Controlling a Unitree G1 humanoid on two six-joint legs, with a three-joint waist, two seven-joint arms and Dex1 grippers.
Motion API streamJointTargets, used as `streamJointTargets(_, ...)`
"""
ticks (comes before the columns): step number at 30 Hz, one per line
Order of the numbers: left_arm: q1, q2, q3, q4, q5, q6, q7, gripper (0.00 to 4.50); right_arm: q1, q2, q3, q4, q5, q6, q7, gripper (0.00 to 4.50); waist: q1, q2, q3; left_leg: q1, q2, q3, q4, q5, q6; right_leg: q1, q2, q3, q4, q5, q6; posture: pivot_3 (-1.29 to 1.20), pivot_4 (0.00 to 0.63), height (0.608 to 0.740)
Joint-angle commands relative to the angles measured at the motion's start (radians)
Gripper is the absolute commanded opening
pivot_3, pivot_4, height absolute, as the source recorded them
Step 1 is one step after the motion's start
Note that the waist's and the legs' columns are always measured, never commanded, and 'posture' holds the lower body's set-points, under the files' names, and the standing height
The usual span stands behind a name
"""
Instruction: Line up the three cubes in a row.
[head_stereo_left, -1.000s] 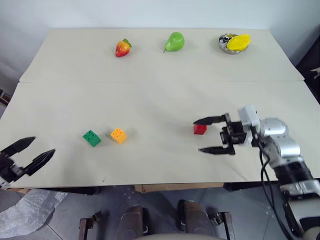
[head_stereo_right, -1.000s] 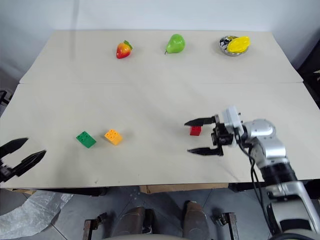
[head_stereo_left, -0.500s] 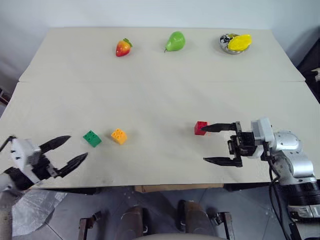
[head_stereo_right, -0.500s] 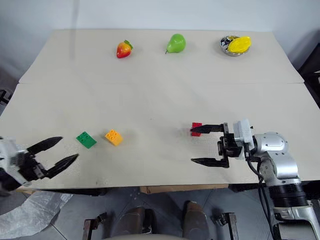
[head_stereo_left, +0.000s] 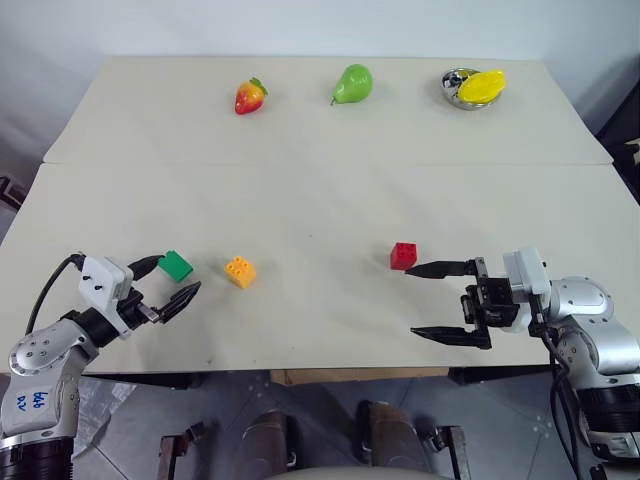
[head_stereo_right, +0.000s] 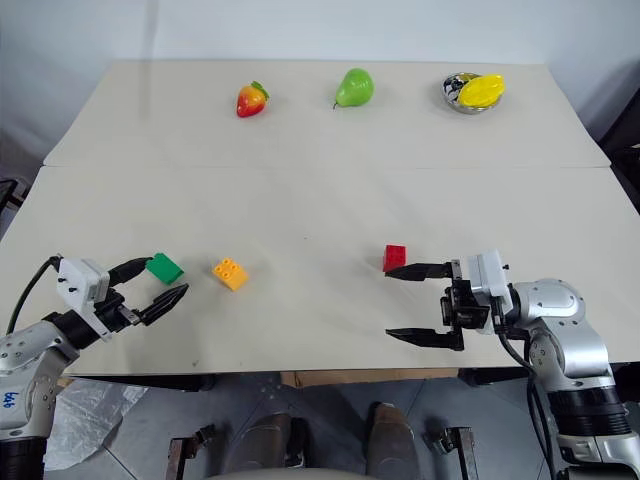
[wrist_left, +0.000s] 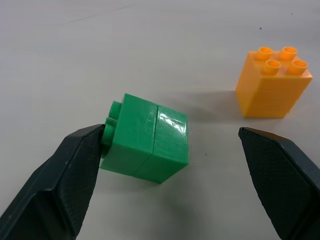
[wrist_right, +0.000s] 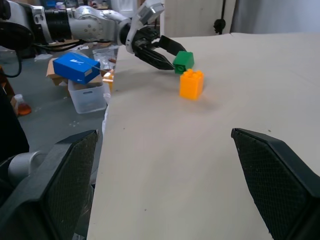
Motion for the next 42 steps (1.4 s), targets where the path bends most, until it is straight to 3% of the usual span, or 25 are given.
streamJointTargets(1,-0.004,0.007,-0.008,-0.008,-0.021,0.007,-0.023,4.5,0.012,0.007,-0.032,-0.038,0.008,-0.006,-0.011,4.46,0.004,0.0,0.0,0.0,0.0,0.0,0.0,0.0,0.0,0.0,0.0,0.0,0.0,0.0,0.0,0.0,0.15,0.74)
streamJointTargets(13,0.026,0.026,-0.011,-0.027,-0.061,-0.022,-0.143,4.5,0.017,0.033,-0.023,-0.03,-0.016,-0.015,-0.02,4.46,0.013,0.0,0.0,0.0,0.0,0.0,0.0,0.0,0.0,0.0,0.001,0.0,0.0,0.0,0.0,0.0,0.15,0.74)
streamJointTargets(34,0.027,0.012,-0.043,-0.091,-0.126,0.005,-0.204,4.5,0.027,0.072,-0.021,-0.018,-0.042,-0.023,-0.013,4.46,0.015,0.0,0.0,0.0,0.0,0.0,0.0,0.0,0.0,0.0,0.001,0.0,0.0,0.0,0.0,0.0,0.15,0.74)
streamJointTargets(38,0.035,0.016,-0.037,-0.111,-0.152,0.023,-0.221,4.5,0.029,0.074,-0.02,-0.016,-0.043,-0.023,-0.011,4.46,0.013,0.0,0.0,0.0,0.0,0.0,0.0,0.0,0.0,0.0,0.001,0.0,0.0,0.0,0.0,0.0,0.15,0.74)
streamJointTargets(42,0.02,-0.007,0.05,-0.168,-0.231,0.054,-0.141,4.5,0.032,0.079,-0.018,-0.013,-0.045,-0.027,-0.011,4.46,0.014,-0.001,0.0,0.0,0.0,0.0,0.0,0.0,0.0,0.0,0.001,0.0,0.0,0.0,0.0,0.0,0.15,0.74)
